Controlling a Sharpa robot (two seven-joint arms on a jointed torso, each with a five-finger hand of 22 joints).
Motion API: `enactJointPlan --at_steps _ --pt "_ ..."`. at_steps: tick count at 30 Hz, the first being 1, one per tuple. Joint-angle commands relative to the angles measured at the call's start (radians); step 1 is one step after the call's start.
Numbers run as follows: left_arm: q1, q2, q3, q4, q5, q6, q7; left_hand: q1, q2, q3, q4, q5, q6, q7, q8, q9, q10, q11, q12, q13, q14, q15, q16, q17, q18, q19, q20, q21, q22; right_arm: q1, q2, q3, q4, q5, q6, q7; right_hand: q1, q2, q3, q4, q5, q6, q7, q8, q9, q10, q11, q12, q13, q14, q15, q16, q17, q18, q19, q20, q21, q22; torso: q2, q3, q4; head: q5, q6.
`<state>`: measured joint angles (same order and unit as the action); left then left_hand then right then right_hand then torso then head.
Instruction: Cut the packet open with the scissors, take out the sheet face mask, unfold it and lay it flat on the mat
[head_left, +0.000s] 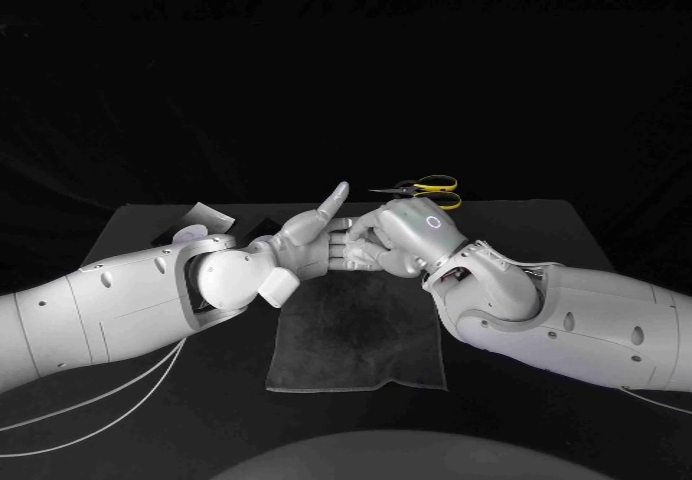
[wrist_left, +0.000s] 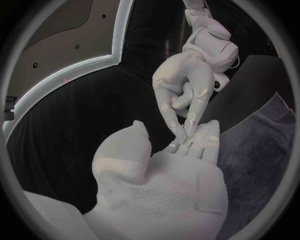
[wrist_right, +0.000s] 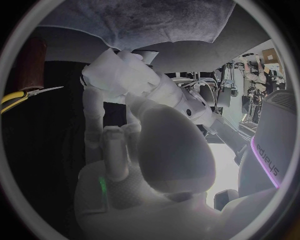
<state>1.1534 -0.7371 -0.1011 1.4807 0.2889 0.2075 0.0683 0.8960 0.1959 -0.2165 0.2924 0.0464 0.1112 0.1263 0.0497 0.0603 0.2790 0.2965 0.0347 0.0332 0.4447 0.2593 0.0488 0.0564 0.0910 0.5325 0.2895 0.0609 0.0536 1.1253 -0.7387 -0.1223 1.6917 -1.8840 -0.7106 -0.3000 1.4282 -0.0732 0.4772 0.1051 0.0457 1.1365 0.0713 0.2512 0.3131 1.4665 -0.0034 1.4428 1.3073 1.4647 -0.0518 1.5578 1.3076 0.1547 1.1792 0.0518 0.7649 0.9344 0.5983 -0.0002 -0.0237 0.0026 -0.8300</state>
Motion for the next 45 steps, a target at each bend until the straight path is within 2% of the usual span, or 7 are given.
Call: enactJointPlan --at_steps 1,11,17,20,27,31,45 --pt "0.001 0.001 0.001 0.0 -0.001 0.026 0.002 0.009 -0.003 -0.007 0.001 0.0 0.006 0.063 0.0 0.001 -0.001 0.001 -0.003 -0.001 -0.004 0.002 0.001 0.001 0.013 0.003 0.001 0.001 0.0 0.0 -0.005 0.001 0.006 -0.005 -0.037 0.022 -0.018 -0.012 0.014 -0.003 0.003 0.014 -0.005 0.012 0.009 0.08 -0.006 0.009 0.178 0.101 -0.01 0.004 0.238 0.01 0.007 -0.002 0.009 0.005 0.0 0.0003 -0.0002 0.0 -0.001" --pt "0.001 0.001 0.001 -0.002 -0.002 0.022 0.0 0.013 -0.001 -0.01 0.002 0.0 0.006 0.064 0.0 0.001 -0.005 0.001 -0.004 -0.001 -0.011 0.002 0.0 -0.001 0.013 0.0 0.001 0.001 -0.001 0.0 -0.021 0.001 0.023 0.032 -0.042 0.026 -0.027 -0.017 0.025 -0.003 0.003 0.016 -0.007 0.017 0.012 0.077 -0.008 -0.002 0.171 0.099 -0.012 0.001 0.229 0.011 0.004 -0.003 0.003 0.002 0.0 -0.0003 0.0001 0.002 -0.002" --pt "0.001 0.001 0.001 -0.003 -0.003 0.019 0.001 0.013 -0.001 -0.01 0.002 0.0 0.006 0.064 0.0 0.001 -0.005 0.001 -0.004 -0.001 -0.011 0.002 0.0 -0.001 0.013 0.0 0.001 0.001 -0.001 0.001 -0.023 0.002 0.03 0.061 0.001 0.008 -0.14 -0.144 -0.055 0.034 0.002 -0.081 0.037 -0.038 -0.001 0.06 0.029 -0.058 0.136 0.087 0.018 -0.016 0.183 0.016 -0.035 0.009 -0.058 -0.036 -0.001 -0.0006 -0.0006 0.002 -0.002" --pt "0.001 0.002 0.001 -0.003 -0.005 0.017 0.002 0.015 0.0 -0.011 0.002 0.0 0.005 0.064 0.0 0.0 -0.007 0.001 -0.004 -0.002 -0.014 0.002 -0.001 -0.001 0.013 -0.002 0.001 0.0 -0.001 0.001 -0.019 0.002 0.033 0.054 0.022 -0.023 -0.181 -0.155 -0.107 0.071 0.003 -0.056 0.03 -0.029 0.006 0.06 0.025 -0.053 0.141 0.088 0.017 -0.015 0.186 0.017 -0.034 0.014 -0.06 -0.034 0.0 -0.0003 -0.0004 0.003 -0.002" --pt "0.001 0.003 0.001 -0.004 -0.011 0.012 0.005 0.018 0.001 -0.014 0.002 0.0 0.005 0.064 0.0 0.001 -0.007 0.001 -0.004 -0.002 -0.021 0.003 -0.003 -0.002 0.011 -0.008 0.001 -0.002 -0.002 0.001 -0.006 0.002 0.032 0.029 0.056 -0.094 -0.165 -0.125 -0.286 0.184 0.004 -0.006 -0.003 0.013 0.067 0.064 -0.004 -0.05 0.147 0.092 -0.009 -0.012 0.196 0.019 -0.012 0.009 -0.063 -0.026 0.0 -0.0005 0.0003 0.002 0.0" --pt "0.001 0.003 0.001 -0.004 -0.014 0.009 0.005 0.019 0.002 -0.015 0.002 0.0 0.005 0.064 0.0 0.001 -0.007 0.001 -0.004 -0.002 -0.023 0.003 -0.003 -0.002 0.011 -0.01 0.001 -0.002 -0.002 0.001 0.005 0.002 0.03 0.01 0.063 -0.136 -0.181 -0.087 -0.359 0.189 0.017 0.01 -0.015 0.031 0.111 0.067 -0.014 -0.047 0.15 0.094 -0.017 -0.009 0.207 0.016 0.003 0.009 -0.054 -0.013 0.0 -0.0005 0.0003 0.002 0.0" --pt "0.001 0.004 0.001 -0.003 -0.026 0.007 0.003 0.019 0.002 -0.016 0.002 0.0 0.006 0.064 0.0 0.001 -0.007 0.001 -0.004 -0.002 -0.023 0.003 -0.003 -0.002 0.011 -0.011 0.002 -0.003 -0.002 0.001 0.035 0.002 0.009 -0.017 0.081 -0.199 -0.21 -0.052 -0.386 0.19 0.071 0.016 -0.027 0.052 0.172 0.069 -0.025 -0.049 0.152 0.095 -0.028 -0.009 0.209 0.015 0.013 0.007 -0.057 -0.007 0.0 -0.0006 -0.0004 0.001 -0.002"
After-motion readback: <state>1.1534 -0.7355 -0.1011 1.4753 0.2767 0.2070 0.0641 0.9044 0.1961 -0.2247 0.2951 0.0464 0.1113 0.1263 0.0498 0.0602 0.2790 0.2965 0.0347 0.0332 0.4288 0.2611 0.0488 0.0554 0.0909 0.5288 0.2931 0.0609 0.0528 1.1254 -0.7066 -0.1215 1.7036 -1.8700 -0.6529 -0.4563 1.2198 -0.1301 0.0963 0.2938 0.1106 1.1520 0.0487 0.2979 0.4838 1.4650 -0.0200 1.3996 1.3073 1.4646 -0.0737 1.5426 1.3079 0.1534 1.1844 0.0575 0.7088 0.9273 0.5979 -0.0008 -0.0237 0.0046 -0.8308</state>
